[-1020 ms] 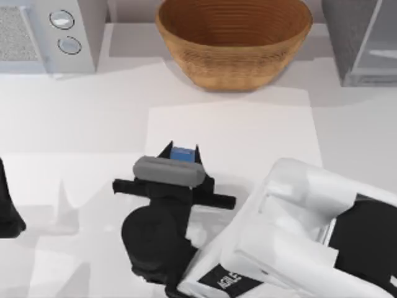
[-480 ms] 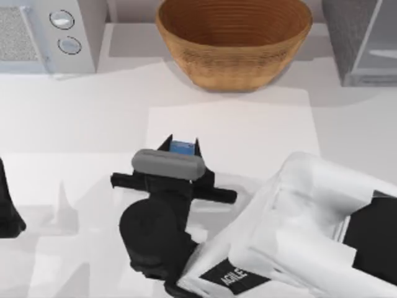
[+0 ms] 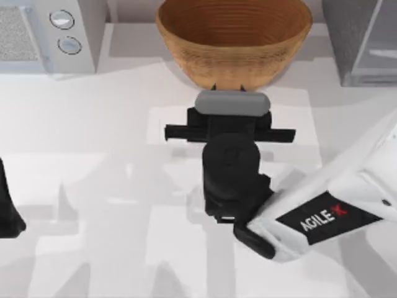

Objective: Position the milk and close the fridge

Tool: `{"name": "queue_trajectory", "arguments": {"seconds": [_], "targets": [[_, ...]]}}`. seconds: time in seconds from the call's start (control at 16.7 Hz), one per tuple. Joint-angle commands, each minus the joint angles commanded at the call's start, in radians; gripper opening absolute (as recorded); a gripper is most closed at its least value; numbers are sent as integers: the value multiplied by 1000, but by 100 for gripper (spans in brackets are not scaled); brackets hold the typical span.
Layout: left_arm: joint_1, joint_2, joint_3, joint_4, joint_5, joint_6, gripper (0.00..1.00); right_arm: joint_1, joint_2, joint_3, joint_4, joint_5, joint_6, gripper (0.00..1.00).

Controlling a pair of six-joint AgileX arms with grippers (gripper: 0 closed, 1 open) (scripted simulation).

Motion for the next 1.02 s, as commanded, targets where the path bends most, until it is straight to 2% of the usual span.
{"name": "queue_trajectory", "arguments": {"seconds": [0.42,0.66,0.84,1.02], "targets": [[0,0,0,0,0,0,100,-578,-356,-291,-31,-531,-7,0],[0,0,0,0,0,0,100,-795,-571,-480,-51,-797,-13,0],[0,0,0,0,0,0,100,-855,-654,-565,-61,-899,-17,0],[0,0,0,0,0,0,100,-856,-665,-577,-63,-917,-18,0]]}}
